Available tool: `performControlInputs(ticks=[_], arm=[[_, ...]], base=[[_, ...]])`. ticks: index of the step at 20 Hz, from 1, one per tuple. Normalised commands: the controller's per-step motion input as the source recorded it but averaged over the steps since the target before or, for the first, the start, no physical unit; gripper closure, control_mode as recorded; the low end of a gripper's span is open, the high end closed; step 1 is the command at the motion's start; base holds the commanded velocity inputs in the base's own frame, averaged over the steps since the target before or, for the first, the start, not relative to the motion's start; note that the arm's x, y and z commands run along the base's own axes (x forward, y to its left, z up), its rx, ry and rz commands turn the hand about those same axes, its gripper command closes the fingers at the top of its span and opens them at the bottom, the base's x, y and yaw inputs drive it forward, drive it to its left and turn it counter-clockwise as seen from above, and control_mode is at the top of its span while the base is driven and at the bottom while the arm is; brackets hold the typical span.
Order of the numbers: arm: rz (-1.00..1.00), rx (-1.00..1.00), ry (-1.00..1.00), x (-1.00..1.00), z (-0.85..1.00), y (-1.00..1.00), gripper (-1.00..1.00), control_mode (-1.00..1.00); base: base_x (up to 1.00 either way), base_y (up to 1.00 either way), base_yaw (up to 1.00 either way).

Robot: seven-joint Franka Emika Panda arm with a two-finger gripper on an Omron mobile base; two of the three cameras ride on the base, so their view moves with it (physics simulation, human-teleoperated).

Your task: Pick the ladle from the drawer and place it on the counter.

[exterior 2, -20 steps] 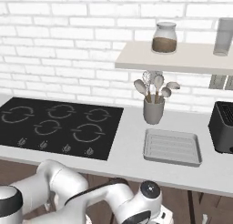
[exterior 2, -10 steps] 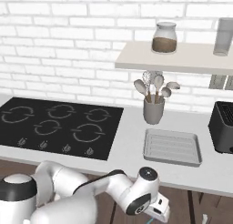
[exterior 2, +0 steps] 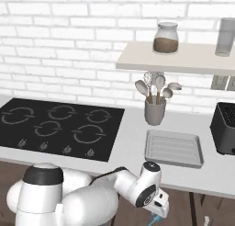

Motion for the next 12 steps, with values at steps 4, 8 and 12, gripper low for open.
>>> performControlInputs(ticks=[4,8,12], arm=[[0.00,0.10,0.06,0.00,-0.39,-0.10,-1.00,-1.00],[0.00,0.07,0.03,0.00,-0.25,-0.08,-1.00,-1.00],[0.00,0.04,0.00,0.00,-0.20,-0.07,-1.00,-1.00]], base=[[0.00,0.00,0.00],[0.00,0.00,0.00],[0.00,0.00,0.00]])
